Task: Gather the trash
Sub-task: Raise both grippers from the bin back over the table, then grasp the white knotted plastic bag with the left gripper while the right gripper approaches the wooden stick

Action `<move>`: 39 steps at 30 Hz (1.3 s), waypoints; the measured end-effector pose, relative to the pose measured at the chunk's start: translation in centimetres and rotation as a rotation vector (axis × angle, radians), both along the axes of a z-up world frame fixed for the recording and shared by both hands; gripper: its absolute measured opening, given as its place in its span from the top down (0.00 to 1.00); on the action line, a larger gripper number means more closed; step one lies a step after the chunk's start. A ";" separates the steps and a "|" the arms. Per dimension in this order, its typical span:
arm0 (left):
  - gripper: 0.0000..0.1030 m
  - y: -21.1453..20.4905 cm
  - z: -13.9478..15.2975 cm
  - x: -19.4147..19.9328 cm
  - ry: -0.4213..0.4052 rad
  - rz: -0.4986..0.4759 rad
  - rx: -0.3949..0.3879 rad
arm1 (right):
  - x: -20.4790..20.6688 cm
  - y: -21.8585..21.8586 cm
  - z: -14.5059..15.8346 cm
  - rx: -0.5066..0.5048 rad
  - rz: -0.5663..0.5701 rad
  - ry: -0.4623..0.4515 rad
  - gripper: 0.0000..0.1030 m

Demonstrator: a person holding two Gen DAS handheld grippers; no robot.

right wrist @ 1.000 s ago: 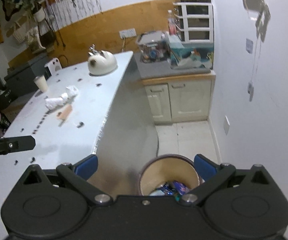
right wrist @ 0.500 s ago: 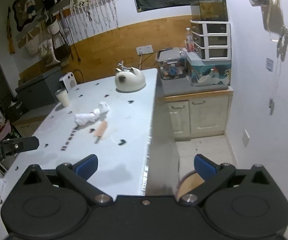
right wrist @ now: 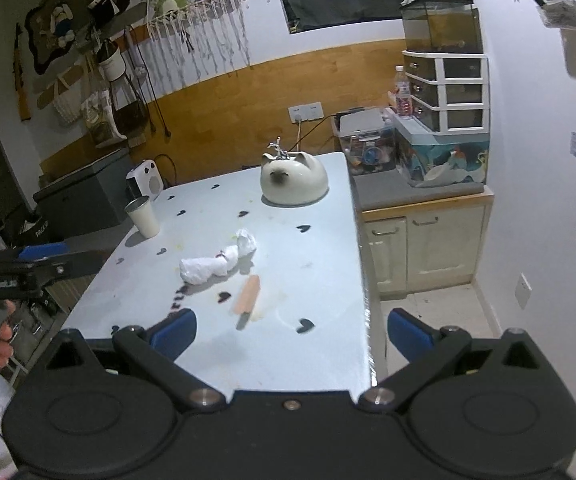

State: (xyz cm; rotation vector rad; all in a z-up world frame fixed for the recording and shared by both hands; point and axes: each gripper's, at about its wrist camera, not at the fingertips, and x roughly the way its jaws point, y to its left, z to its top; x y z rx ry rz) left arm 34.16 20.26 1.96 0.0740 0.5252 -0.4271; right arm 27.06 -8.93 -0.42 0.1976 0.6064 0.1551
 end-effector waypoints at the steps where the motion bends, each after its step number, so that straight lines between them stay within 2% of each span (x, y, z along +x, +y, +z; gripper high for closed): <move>1: 0.00 0.3 -0.3 0.8 -0.003 -0.011 0.005 | 0.7 0.5 -0.1 -0.001 0.000 0.002 0.01; 8: 0.02 2.5 -3.2 7.1 0.002 -0.064 0.008 | 5.5 3.5 -1.9 0.002 0.011 0.028 0.08; 10: 0.07 3.0 -4.3 8.9 0.016 -0.065 0.009 | 6.8 4.2 -2.7 0.007 0.017 0.040 0.10; 18: 0.19 4.8 -9.3 15.4 0.081 -0.030 -0.011 | 11.5 6.8 -5.9 0.010 0.059 0.089 0.13; 23: 0.22 5.4 -12.2 18.6 0.119 -0.003 -0.036 | 14.0 7.7 -7.8 0.015 0.071 0.122 0.15; 32: 0.28 6.1 -16.0 21.7 0.176 0.043 -0.073 | 18.4 9.8 -11.5 0.054 0.077 0.177 0.21; 35: 0.33 6.4 -17.2 22.2 0.201 0.061 -0.086 | 19.6 10.7 -12.5 0.057 0.087 0.189 0.23; 39: 0.47 7.0 -18.5 22.5 0.240 0.081 -0.120 | 21.1 11.8 -13.6 0.057 0.098 0.204 0.26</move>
